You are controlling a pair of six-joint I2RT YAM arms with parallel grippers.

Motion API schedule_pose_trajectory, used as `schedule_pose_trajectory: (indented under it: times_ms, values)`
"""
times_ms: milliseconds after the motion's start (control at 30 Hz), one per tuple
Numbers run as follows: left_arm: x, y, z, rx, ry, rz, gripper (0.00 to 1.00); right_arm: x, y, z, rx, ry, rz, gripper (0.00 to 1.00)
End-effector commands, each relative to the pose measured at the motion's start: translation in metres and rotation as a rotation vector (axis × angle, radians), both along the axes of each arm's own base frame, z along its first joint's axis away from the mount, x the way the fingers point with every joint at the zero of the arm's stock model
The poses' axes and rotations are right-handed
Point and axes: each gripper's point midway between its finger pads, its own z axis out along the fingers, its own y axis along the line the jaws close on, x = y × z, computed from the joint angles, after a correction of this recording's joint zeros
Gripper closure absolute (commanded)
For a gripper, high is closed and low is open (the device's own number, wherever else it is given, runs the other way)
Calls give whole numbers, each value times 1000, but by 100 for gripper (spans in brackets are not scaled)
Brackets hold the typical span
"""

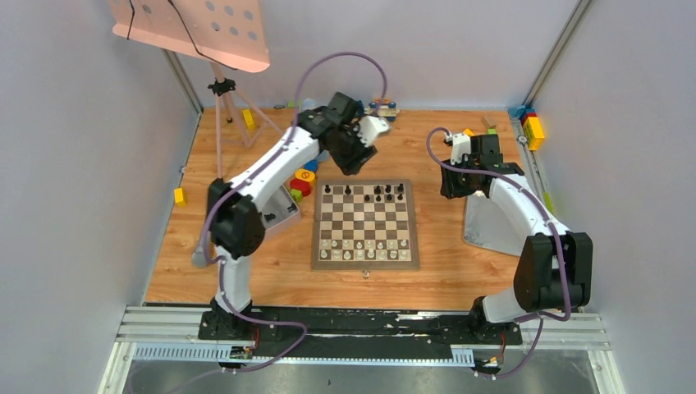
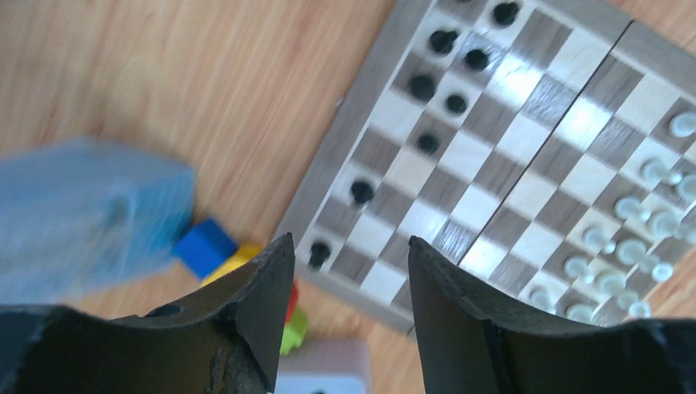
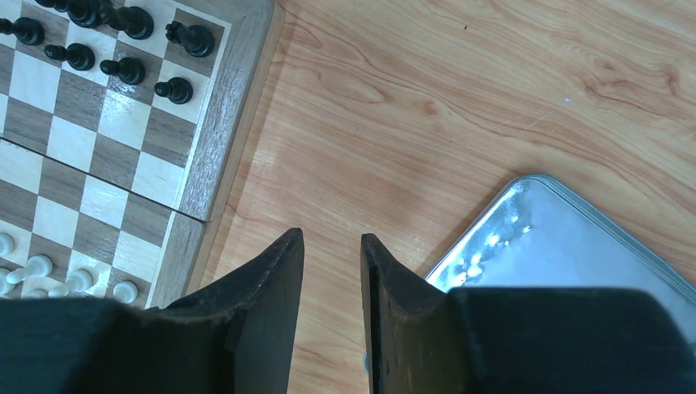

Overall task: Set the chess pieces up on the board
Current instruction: Place the chess piece on the chessboard, then pick up the chess piece from the storage box.

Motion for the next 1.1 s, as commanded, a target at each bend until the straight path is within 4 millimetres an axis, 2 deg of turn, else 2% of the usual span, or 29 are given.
schedule_pose_trajectory:
  times_ms: [0,33,67,100,133,167,200,233,267,300,367,467,667,833,1067]
  values:
    - [7,81,33,-16,-61,169,39,9,3,16,13,-53,19,68]
    - [2,108,28,7,-49,221,38,8,4,15,16,-51,21,68]
    - [-5,125,13,34,-12,253,38,9,3,15,15,-51,20,68]
    - [-5,150,21,28,-24,311,38,8,4,15,17,-48,22,68]
    - [-15,165,7,47,20,343,38,8,4,14,16,-47,21,68]
    - [-16,187,10,38,18,399,39,8,4,14,16,-45,24,68]
    - [-24,200,-3,51,48,426,39,8,4,13,14,-42,23,68]
    - [-25,219,-2,48,40,475,39,9,4,13,14,-42,22,67]
    - [-32,229,-15,64,63,490,39,8,4,13,14,-40,22,67]
    - [-33,245,-16,72,56,522,38,8,4,12,14,-38,22,68]
    - [-39,263,-29,94,79,554,39,8,4,11,17,-34,22,68]
    - [-48,283,-55,123,135,595,39,8,4,9,16,-28,22,68]
    - [-55,297,-98,165,214,614,41,8,4,5,12,-17,26,68]
    - [-50,303,-112,183,214,617,46,7,4,3,11,-10,26,68]
    - [-46,309,-126,188,243,622,59,7,4,3,12,-6,26,68]
